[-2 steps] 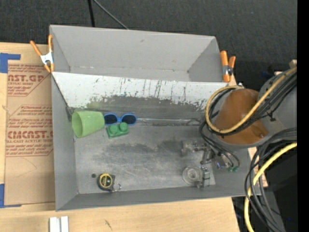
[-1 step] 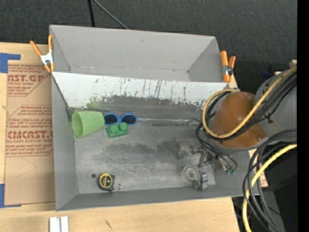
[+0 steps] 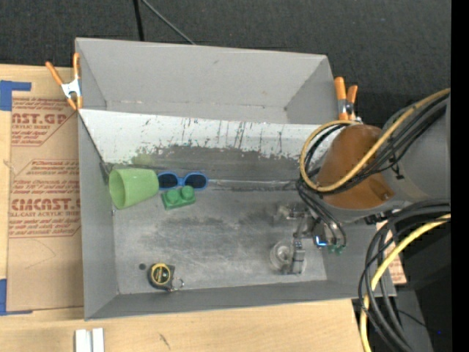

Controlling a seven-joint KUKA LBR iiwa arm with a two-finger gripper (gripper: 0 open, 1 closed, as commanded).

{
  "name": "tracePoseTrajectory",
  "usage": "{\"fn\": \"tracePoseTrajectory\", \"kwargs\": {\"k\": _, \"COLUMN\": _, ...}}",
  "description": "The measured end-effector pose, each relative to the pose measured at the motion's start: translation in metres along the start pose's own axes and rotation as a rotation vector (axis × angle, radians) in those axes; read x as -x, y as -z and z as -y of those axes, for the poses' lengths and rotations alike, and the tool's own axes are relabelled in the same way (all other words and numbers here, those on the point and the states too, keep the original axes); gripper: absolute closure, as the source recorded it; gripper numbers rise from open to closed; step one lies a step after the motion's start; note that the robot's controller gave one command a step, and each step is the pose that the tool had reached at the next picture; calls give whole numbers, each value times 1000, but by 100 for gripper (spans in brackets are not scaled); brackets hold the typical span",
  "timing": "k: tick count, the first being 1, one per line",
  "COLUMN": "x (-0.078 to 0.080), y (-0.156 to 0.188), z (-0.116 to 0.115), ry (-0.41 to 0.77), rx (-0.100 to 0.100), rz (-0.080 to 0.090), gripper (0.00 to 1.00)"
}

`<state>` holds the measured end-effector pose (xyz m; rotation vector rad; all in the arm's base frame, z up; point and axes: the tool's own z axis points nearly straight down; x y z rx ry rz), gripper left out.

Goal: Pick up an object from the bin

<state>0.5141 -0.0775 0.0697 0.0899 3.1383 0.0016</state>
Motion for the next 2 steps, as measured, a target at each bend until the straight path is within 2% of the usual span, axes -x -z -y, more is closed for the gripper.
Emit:
{"fn": "tracePoseTrajectory", "kwargs": {"k": 1, "x": 0, "y": 1, "z": 0, "ry": 1, "rx": -1, "rz": -2, "gripper": 100}}
{"fn": "tracePoseTrajectory", "kwargs": {"k": 2, "x": 21, "y": 147, "z": -13, "ry": -11, "rx": -1, "rz": 9, "gripper": 100}}
